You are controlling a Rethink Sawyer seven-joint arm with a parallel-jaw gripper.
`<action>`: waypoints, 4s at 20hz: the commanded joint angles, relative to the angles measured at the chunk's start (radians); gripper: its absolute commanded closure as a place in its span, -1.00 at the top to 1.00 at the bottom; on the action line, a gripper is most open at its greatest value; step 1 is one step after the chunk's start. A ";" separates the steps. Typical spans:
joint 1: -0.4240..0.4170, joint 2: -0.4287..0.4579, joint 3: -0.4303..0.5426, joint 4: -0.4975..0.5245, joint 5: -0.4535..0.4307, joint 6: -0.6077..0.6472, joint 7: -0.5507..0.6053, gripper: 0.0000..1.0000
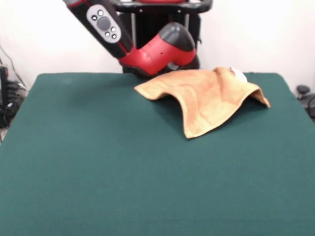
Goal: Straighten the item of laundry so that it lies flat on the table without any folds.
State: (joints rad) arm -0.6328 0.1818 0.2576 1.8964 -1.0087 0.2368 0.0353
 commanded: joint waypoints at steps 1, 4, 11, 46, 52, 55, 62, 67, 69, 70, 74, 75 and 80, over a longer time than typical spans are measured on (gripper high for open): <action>0.361 -0.018 -0.299 -0.003 0.158 -0.727 0.442 1.00; 0.328 -0.024 -0.287 0.013 0.163 -0.706 0.396 1.00; 0.306 -0.078 -0.282 0.096 0.154 -0.691 0.367 1.00; 0.331 -0.087 -0.333 0.130 0.198 -0.622 0.354 1.00; 0.326 -0.091 -0.324 0.131 0.200 -0.597 0.350 1.00; 0.327 -0.091 -0.322 0.131 0.201 -0.590 0.350 1.00; 0.295 -0.114 -0.282 0.145 0.181 -0.538 0.339 -1.00; 0.271 -0.163 -0.286 0.189 0.164 -0.506 0.327 -1.00; 0.249 -0.187 -0.292 0.212 0.147 -0.489 0.317 -1.00; 0.238 -0.198 -0.297 0.223 0.138 -0.481 0.311 -1.00; 0.195 -0.231 -0.302 0.245 0.112 -0.448 0.286 -1.00; 0.190 -0.235 -0.302 0.246 0.111 -0.444 0.282 -1.00; 0.192 -0.240 -0.315 0.257 0.106 -0.448 0.278 -1.00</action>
State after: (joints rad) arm -0.4574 -0.0647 -0.0036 2.1420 -0.8526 -0.3859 0.0939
